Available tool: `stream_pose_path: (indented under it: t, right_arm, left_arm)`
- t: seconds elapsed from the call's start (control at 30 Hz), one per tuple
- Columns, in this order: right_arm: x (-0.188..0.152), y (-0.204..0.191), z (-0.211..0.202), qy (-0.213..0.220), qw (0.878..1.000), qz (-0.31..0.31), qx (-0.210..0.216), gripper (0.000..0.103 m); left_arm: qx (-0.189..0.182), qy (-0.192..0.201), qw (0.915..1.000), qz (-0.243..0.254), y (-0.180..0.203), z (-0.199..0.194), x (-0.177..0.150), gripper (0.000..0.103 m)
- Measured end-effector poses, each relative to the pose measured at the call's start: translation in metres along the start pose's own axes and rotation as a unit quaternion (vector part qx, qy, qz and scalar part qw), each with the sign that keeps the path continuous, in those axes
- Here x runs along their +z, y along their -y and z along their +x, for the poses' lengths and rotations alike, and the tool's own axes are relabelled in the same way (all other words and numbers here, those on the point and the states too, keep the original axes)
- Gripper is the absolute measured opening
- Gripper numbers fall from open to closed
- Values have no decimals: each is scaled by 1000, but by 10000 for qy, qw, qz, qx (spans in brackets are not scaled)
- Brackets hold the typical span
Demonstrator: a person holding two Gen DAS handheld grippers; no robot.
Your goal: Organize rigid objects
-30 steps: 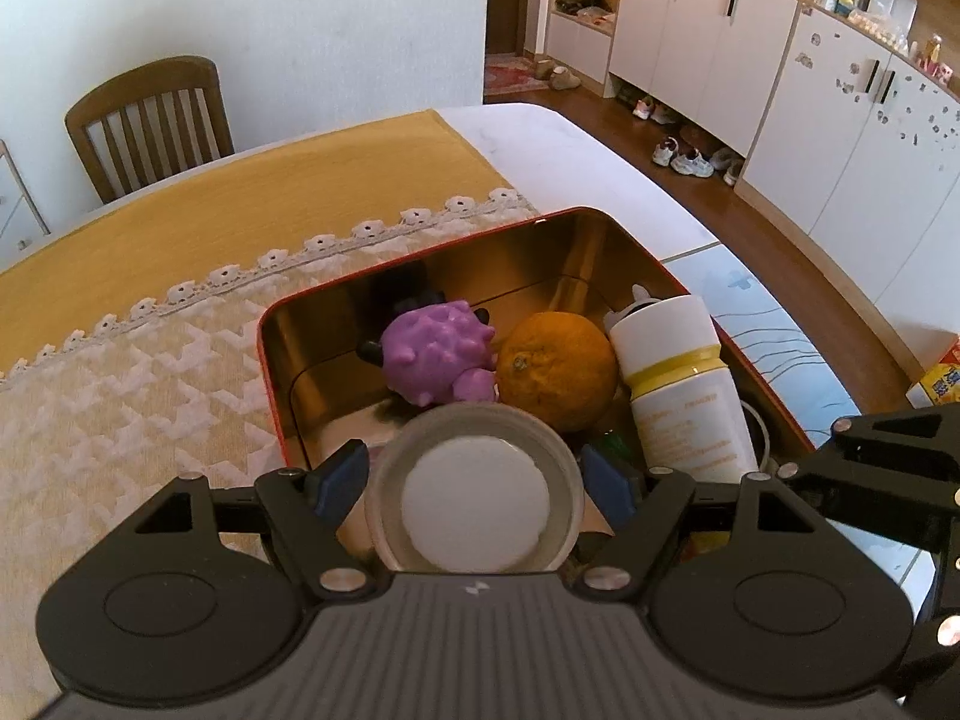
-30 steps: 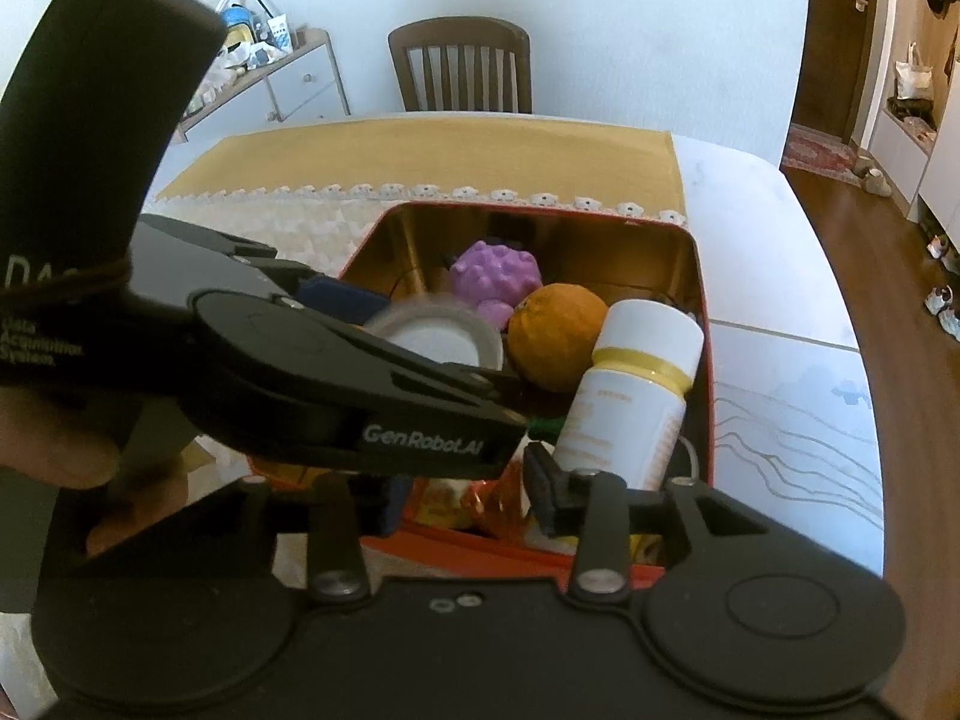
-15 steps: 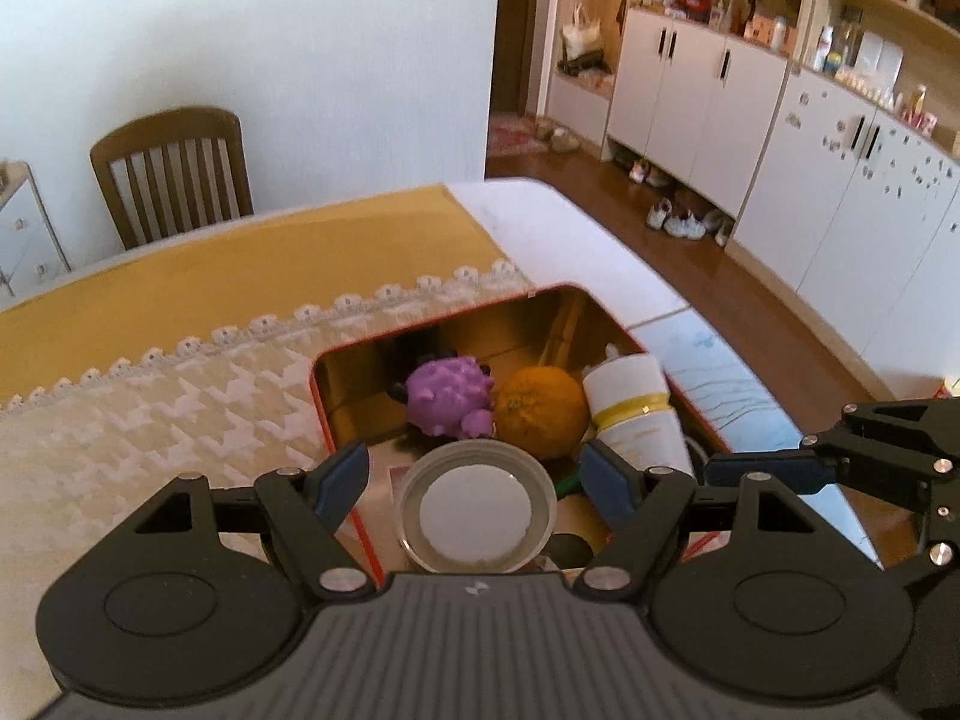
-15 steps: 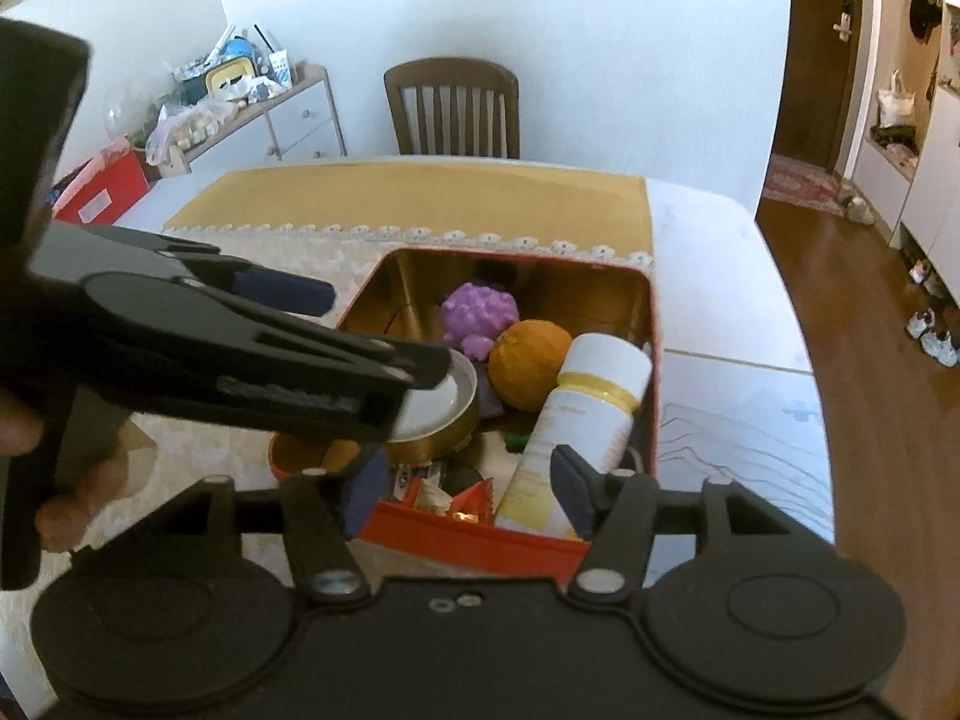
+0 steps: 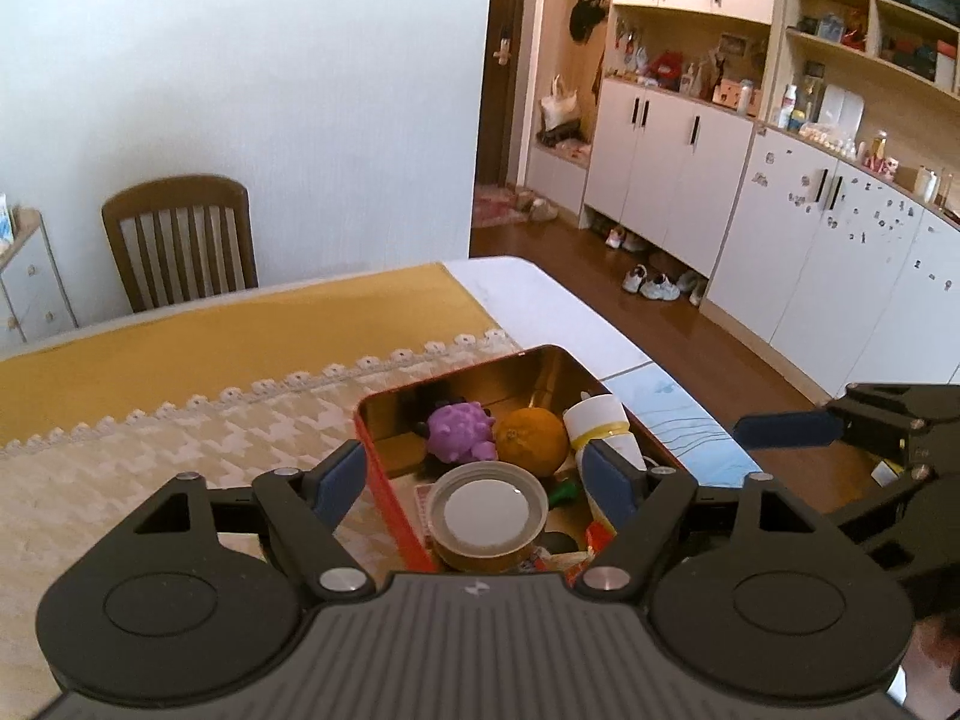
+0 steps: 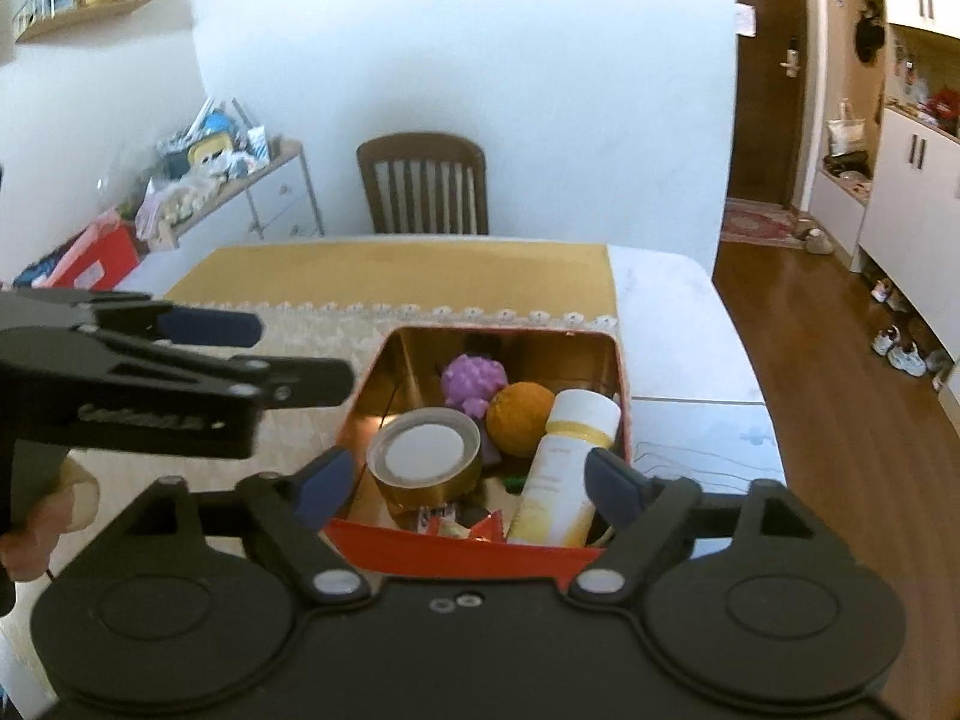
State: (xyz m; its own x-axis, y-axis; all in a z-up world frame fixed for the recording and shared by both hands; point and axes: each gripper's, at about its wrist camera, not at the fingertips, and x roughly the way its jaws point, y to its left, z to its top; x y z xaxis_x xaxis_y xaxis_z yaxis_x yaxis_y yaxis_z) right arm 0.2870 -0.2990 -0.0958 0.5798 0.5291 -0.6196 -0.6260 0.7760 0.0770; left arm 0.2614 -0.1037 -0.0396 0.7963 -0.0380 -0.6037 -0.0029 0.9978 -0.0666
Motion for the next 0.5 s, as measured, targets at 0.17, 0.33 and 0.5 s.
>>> stream_pose_path:
  t: [0.17, 0.33, 0.5]
  right_arm:
    - [-4, -9, -14, 308, 9992, 143, -187, 101]
    - [-6, -18, -26, 558, 9971, 340, -395, 103]
    - [-9, -26, -35, 717, 9942, 573, -562, 103]
  left_arm:
    - [-62, 95, 9999, 58, -11, -21, -8, 81]
    - [-153, 136, 9998, 8, -24, -37, -15, 82]
    - [-157, 183, 9997, -16, -35, -50, -22, 88]
